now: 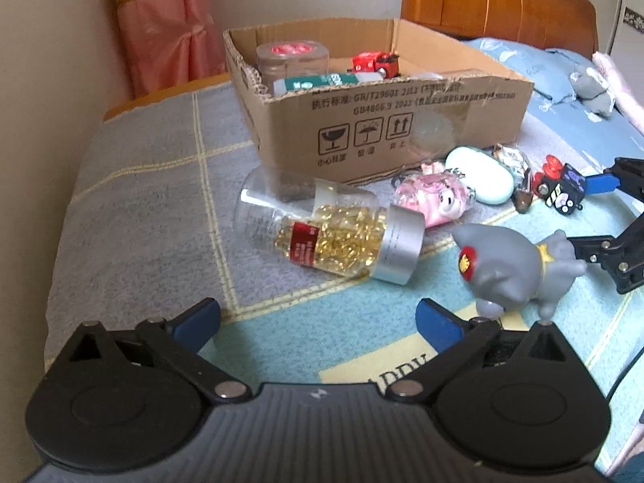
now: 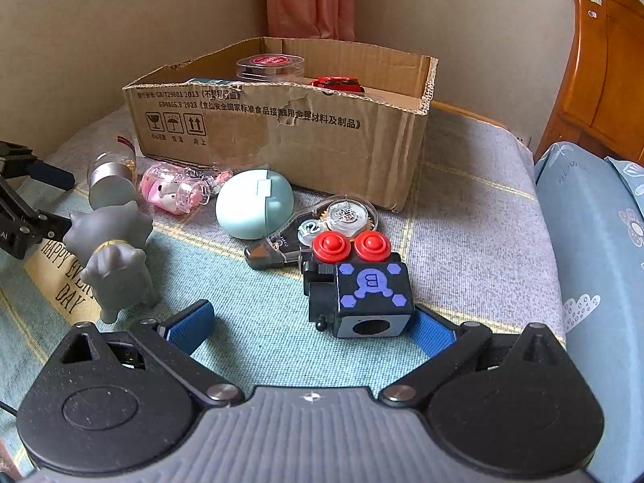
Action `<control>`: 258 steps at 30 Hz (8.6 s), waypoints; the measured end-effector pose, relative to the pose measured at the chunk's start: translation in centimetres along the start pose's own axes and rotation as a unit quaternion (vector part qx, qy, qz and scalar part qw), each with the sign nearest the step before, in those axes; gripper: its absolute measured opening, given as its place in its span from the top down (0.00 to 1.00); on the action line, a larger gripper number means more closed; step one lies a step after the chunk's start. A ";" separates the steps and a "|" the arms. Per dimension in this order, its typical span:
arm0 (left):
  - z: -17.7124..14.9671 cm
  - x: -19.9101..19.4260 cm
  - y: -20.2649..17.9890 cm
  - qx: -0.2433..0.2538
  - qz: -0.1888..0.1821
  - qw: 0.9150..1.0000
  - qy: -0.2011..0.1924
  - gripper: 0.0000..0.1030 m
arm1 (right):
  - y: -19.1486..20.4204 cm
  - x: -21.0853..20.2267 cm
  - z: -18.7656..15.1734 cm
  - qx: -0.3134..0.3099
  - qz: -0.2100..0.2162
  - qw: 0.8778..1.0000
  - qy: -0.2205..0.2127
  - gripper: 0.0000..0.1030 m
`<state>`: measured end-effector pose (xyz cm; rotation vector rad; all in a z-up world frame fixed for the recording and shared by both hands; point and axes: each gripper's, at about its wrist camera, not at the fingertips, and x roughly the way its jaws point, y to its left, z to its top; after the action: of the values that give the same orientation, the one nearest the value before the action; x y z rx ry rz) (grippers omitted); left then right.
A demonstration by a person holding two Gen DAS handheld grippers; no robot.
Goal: Organize rigid objects
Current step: 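Move left tool to the gold capsule bottle while right tool approaches the black cube toy, then grasp the gold capsule bottle with left gripper while right gripper grasps the black cube toy, then carry the capsule bottle and cube toy into the box and open both grippers, then move left tool to the grey cat figurine and grasp it, then lift the cat figurine with left gripper while right gripper grasps the tape roller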
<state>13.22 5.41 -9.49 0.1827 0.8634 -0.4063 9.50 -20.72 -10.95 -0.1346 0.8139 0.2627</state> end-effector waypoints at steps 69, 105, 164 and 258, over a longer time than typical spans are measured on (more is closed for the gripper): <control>5.8 -4.4 -1.6 0.068 0.005 0.998 0.006 0.08 | -2.2 -3.9 3.8 -0.061 0.023 0.998 0.004 0.44; 25.6 3.6 -1.9 0.052 0.019 0.997 -0.045 0.08 | -5.1 2.1 18.0 -0.081 0.015 0.996 -0.041 0.44; 18.7 -4.1 -8.6 0.075 0.012 0.996 -0.038 0.03 | -2.2 -7.3 6.2 0.012 0.038 0.998 -0.049 0.00; -1.0 -1.6 -4.1 -0.069 0.056 0.996 -0.028 0.15 | -0.9 3.2 3.9 -0.146 0.135 0.980 0.010 0.00</control>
<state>9.89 2.45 -8.92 0.0914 0.8182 -0.2454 14.57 -20.12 -10.57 -0.3036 0.8097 0.6398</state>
